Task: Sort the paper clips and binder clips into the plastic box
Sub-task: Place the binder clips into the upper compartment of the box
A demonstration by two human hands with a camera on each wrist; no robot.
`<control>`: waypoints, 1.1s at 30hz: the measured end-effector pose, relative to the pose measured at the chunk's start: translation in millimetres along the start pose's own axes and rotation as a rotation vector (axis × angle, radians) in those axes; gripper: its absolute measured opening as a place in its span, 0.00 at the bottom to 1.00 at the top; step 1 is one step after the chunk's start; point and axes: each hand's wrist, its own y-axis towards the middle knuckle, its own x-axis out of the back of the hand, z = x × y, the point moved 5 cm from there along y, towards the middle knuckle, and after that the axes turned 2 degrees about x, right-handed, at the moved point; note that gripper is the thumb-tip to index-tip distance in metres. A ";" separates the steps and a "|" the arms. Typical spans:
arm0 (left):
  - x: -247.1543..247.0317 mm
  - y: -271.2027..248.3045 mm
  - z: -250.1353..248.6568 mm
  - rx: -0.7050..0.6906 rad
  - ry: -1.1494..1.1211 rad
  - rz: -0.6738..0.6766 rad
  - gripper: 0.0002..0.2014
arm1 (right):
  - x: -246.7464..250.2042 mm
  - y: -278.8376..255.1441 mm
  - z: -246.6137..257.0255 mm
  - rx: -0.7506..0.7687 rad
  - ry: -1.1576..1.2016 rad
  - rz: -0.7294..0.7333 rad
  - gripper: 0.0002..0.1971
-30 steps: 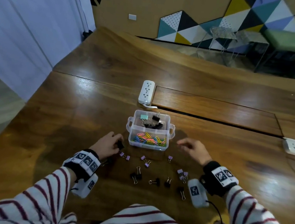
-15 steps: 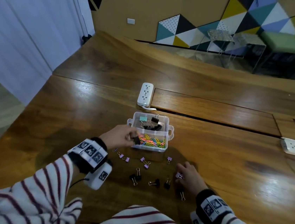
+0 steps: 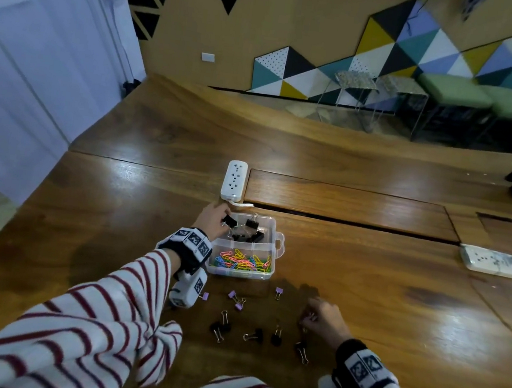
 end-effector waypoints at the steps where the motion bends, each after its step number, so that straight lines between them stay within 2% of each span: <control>1: -2.2 -0.9 2.8 0.007 0.002 -0.005 0.16 | 1.3 0.7 -2.7 -0.012 0.055 0.005 0.10; 3: -4.8 -2.7 6.5 0.025 0.002 -0.012 0.16 | 3.0 3.5 -8.6 -0.049 0.165 0.008 0.15; 5: -6.7 -4.3 7.5 0.049 -0.021 -0.004 0.20 | 5.7 5.1 -13.9 -0.097 0.322 -0.030 0.12; 8: -6.8 -10.6 5.5 0.050 -0.044 0.002 0.31 | 7.6 4.6 -20.0 -0.139 0.798 -0.116 0.11; 11: 1.0 -27.9 4.6 -0.017 -0.090 -0.050 0.31 | 4.5 -0.3 -16.3 -0.188 1.279 -0.166 0.10; 12: 4.0 -36.0 8.7 -0.028 -0.107 -0.060 0.31 | 2.8 -1.4 -15.2 -0.213 1.385 -0.178 0.10; 14: 9.4 -53.6 25.3 -0.038 -0.105 -0.081 0.30 | -1.5 -4.2 -14.1 -0.286 1.447 -0.169 0.08; 16: 15.1 -72.2 49.5 -0.019 -0.079 -0.091 0.29 | -6.2 -6.4 -13.7 -0.322 1.364 -0.112 0.06; 18: 19.4 -95.1 76.4 0.044 -0.062 -0.070 0.28 | -8.3 -4.8 -10.9 -0.295 1.134 -0.025 0.05; 20: 16.8 -119.8 101.2 0.099 -0.015 -0.005 0.27 | 0.2 1.1 3.0 -0.205 0.836 0.061 0.04; 22: 7.3 -144.1 119.6 0.165 0.045 0.092 0.30 | 18.1 13.4 27.8 -0.095 0.672 0.103 0.06; 25: -9.9 -169.2 128.8 0.251 0.034 0.250 0.39 | 52.8 45.5 68.5 -0.001 0.673 0.082 0.10; 27: -16.8 -177.6 127.0 0.263 0.014 0.295 0.45 | 71.0 70.3 92.0 0.020 0.620 0.045 0.11; 30: -22.5 -179.6 123.1 0.244 0.010 0.293 0.54 | 85.3 102.2 118.3 0.049 0.374 -0.010 0.10; 33: -25.3 -170.5 116.6 0.217 0.012 0.290 0.58 | 87.6 126.9 126.6 0.083 0.113 -0.073 0.09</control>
